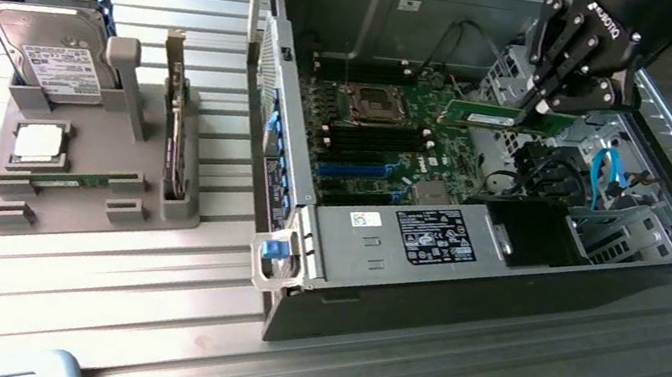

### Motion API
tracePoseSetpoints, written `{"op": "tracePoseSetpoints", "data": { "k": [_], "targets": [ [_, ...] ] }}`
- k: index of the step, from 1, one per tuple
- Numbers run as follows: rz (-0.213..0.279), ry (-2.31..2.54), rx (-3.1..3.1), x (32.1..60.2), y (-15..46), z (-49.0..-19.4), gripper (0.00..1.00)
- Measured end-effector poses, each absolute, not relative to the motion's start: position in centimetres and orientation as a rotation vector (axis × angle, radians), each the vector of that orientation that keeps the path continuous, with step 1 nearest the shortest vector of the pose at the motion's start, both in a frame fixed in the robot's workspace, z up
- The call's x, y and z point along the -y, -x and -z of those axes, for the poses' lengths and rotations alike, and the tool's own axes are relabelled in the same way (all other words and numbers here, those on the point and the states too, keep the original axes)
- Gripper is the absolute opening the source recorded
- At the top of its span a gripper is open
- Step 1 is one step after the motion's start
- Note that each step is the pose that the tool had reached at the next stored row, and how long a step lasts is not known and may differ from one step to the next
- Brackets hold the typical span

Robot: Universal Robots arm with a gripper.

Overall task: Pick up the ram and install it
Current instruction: 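Pick up the ram and move it above insertion slot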

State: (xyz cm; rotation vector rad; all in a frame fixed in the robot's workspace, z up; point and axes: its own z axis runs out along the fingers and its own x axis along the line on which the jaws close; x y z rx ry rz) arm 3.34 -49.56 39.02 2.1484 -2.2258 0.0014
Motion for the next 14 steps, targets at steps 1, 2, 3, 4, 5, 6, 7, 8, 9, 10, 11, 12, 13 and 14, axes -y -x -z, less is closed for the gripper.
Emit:
{"op": "tracePoseSetpoints", "data": {
  "k": [1, 2, 3, 4, 5, 6, 7, 8, 9, 10, 11, 12, 13, 14],
  "targets": [
    [-0.001, -2.148, 2.226, 49.3, -3.7, -39.0, 0.14],
    [-0.001, -2.148, 2.226, 49.1, -3.9, -39.0, 0.14],
    [-0.002, -2.148, 2.226, 48.7, -4.0, -39.0, 0.14],
    [-0.002, -2.148, 2.226, 48.1, -4.1, -39.0, 0.14],
    [-0.002, -2.148, 2.226, 47.2, -4.4, -39.0, 0.14],
    [-0.001, -2.148, 2.226, 46.5, -4.6, -38.9, 0.14],
    [-0.002, -2.148, 2.226, 45.8, -4.7, -38.9, 0.14],
    [-0.002, -2.148, 2.226, 45.4, -4.8, -38.9, 0.14],
    [-0.001, -2.148, 2.226, 45.0, -4.9, -38.9, 0.14],
    [-0.001, -2.148, 2.226, 44.6, -4.9, -38.9, 0.14],
    [-0.001, -2.148, 2.226, 44.4, -4.9, -38.9, 0.14],
    [-0.001, -2.148, 2.226, 44.4, -4.9, -38.9, 0.14],
    [-0.001, -2.148, 2.226, 44.4, -4.9, -38.9, 0.14],
    [-0.001, -2.148, 2.226, 44.4, -4.9, -38.9, 0.14]
  ]
}}
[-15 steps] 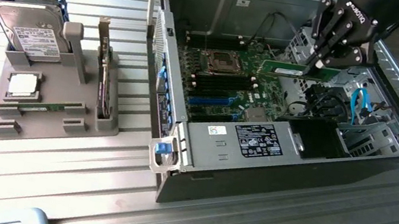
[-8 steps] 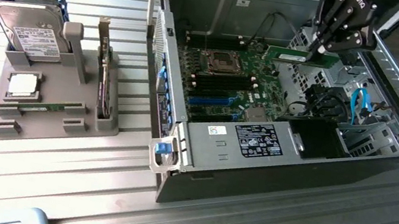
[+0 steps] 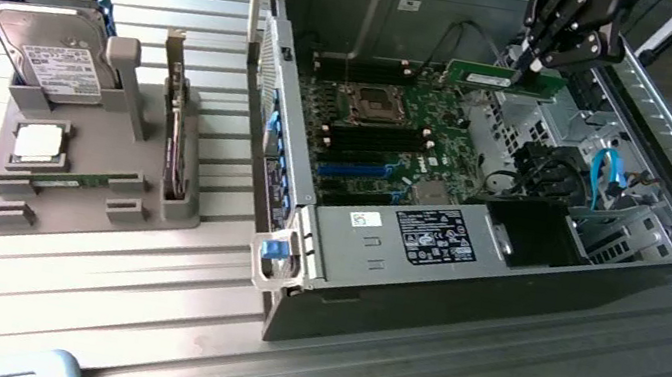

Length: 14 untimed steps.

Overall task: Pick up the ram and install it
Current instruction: 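Pick up the ram and move it above insertion slot, then insert the ram into the slot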

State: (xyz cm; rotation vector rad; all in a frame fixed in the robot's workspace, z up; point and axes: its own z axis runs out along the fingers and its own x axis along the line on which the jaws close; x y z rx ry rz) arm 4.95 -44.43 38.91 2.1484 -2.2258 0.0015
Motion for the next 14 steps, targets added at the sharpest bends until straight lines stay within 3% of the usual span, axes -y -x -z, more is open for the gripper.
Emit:
{"op": "tracePoseSetpoints", "data": {
  "k": [14],
  "targets": [
    [-0.001, -2.148, 2.226, 44.42, -4.60, -38.77, 0.14]
  ]
}}
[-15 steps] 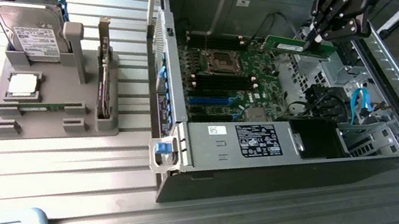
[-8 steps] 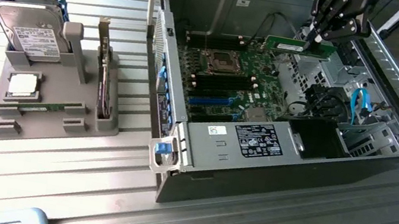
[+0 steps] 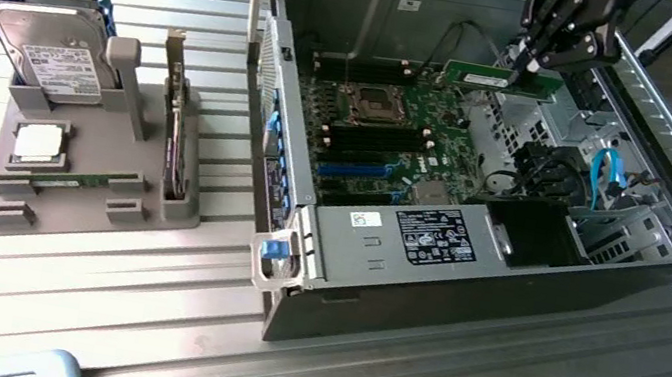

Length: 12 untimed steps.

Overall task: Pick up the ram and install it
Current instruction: 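Insert the ram into the slot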

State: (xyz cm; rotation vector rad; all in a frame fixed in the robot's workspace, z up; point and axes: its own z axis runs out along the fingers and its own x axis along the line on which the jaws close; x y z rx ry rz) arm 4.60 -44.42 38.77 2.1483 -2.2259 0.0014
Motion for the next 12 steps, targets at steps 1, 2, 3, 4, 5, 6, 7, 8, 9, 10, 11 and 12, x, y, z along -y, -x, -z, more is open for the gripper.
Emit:
{"op": "tracePoseSetpoints", "data": {
  "k": [1, 2, 3, 4, 5, 6, 7, 8, 9, 10, 11, 12],
  "targets": [
    [-0.001, -2.148, 2.226, 44.4, -4.2, -38.7, 0.14],
    [-0.002, -2.148, 2.226, 44.4, -4.0, -38.6, 0.14],
    [-0.001, -2.148, 2.226, 44.3, -3.7, -38.3, 0.14],
    [-0.002, -2.148, 2.225, 43.9, -3.4, -38.0, 0.14],
    [-0.002, -2.148, 2.225, 43.7, -3.3, -37.8, 0.14],
    [-0.003, -2.148, 2.225, 43.5, -3.2, -37.6, 0.14],
    [-0.003, -2.147, 2.225, 43.3, -3.0, -37.3, 0.14],
    [-0.003, -2.147, 2.225, 43.2, -2.9, -37.1, 0.14],
    [-0.003, -2.147, 2.225, 43.0, -2.8, -36.9, 0.14],
    [-0.003, -2.147, 2.225, 42.8, -2.6, -36.7, 0.14],
    [-0.004, -2.147, 2.225, 42.7, -2.4, -36.4, 0.14],
    [-0.004, -2.147, 2.225, 42.4, -2.2, -36.1, 0.14]
  ]
}}
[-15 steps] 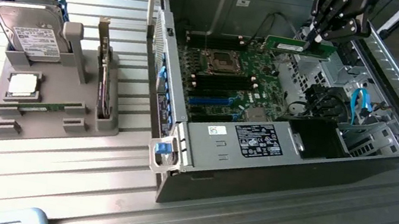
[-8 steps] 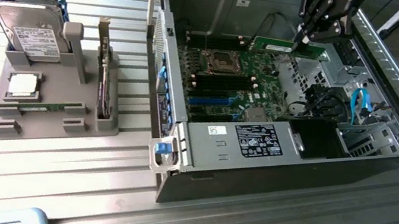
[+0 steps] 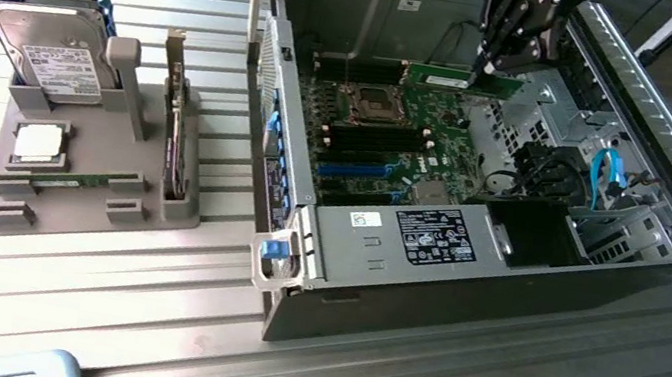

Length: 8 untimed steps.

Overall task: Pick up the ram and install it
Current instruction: 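Insert the ram into the slot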

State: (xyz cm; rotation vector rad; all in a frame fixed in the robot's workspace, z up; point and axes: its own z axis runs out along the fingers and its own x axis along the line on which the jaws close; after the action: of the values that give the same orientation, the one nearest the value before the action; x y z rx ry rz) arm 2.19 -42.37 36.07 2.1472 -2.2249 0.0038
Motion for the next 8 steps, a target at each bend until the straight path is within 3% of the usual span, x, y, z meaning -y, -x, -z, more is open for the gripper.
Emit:
{"op": "tracePoseSetpoints", "data": {
  "k": [8],
  "targets": [
    [-0.004, -2.147, 2.225, 41.5, 0.3, -33.5, 0.14]
  ]
}}
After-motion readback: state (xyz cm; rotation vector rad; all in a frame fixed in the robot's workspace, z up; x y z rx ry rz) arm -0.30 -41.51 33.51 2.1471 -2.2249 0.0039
